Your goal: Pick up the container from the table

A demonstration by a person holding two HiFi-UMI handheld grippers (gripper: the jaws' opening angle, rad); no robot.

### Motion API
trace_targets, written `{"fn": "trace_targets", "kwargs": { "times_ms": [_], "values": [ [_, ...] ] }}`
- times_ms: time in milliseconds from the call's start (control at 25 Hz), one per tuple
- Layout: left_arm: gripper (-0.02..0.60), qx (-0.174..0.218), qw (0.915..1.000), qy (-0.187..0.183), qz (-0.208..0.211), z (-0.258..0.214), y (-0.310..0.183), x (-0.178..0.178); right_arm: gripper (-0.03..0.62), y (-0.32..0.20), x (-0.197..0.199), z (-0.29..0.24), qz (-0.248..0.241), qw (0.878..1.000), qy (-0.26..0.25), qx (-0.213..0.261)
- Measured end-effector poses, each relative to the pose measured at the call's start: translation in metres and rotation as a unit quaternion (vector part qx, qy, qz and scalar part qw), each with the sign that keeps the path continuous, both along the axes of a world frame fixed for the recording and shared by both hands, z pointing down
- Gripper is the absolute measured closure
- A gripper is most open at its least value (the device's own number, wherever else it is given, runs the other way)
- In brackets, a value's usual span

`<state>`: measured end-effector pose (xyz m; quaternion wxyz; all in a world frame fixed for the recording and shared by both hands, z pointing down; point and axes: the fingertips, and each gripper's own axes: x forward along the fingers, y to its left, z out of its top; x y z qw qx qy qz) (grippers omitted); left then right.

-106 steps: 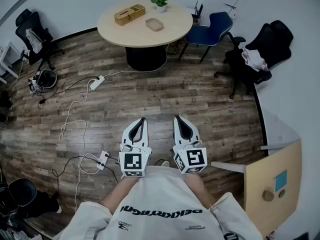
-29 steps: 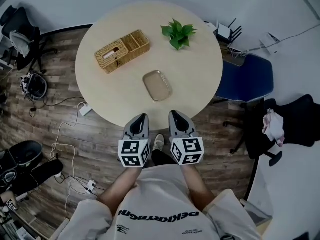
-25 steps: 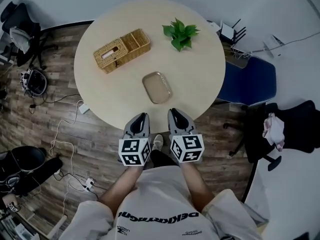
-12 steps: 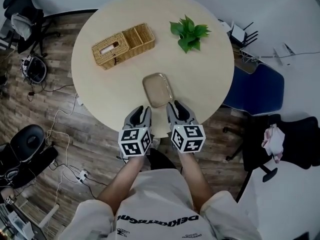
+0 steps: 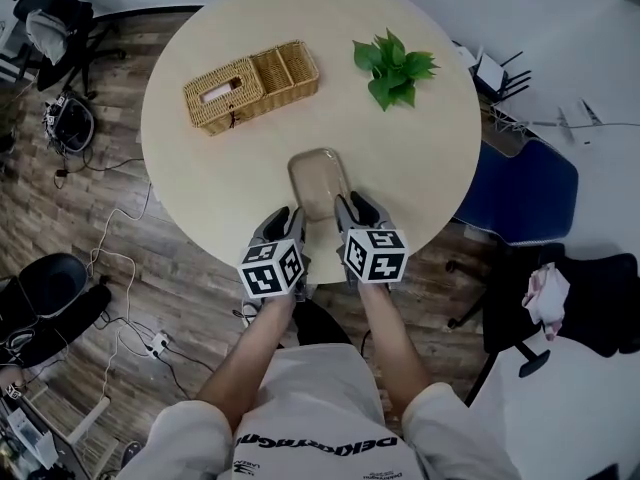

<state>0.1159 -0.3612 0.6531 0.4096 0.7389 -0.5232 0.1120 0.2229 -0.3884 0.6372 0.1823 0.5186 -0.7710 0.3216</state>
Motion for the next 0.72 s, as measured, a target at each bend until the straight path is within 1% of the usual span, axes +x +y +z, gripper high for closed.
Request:
{"fn": "trace_targets", "kwargs": {
  "times_ms": [320, 560, 720],
  "values": [
    [0.468, -0.035, 0.9992, 0.009, -0.018, 0.026, -0.017, -0.004, 0.461, -0.024, 0.003, 0.034, -0.005, 0.999, 0.002, -0.035],
    [0.468, -0.048, 0.9979, 0.021, -0.038, 0.040, -0.026, -0.007, 0.461, -0.039, 0.007, 0.046, 0.001, 0.999, -0.015, -0.043],
    [0.468, -0.067, 0.9953, 0.049, -0.051, 0.050, -0.030, -0.006, 0.461, -0.045, 0.009, 0.054, -0.006, 0.998, -0.028, -0.060]
  ]
}}
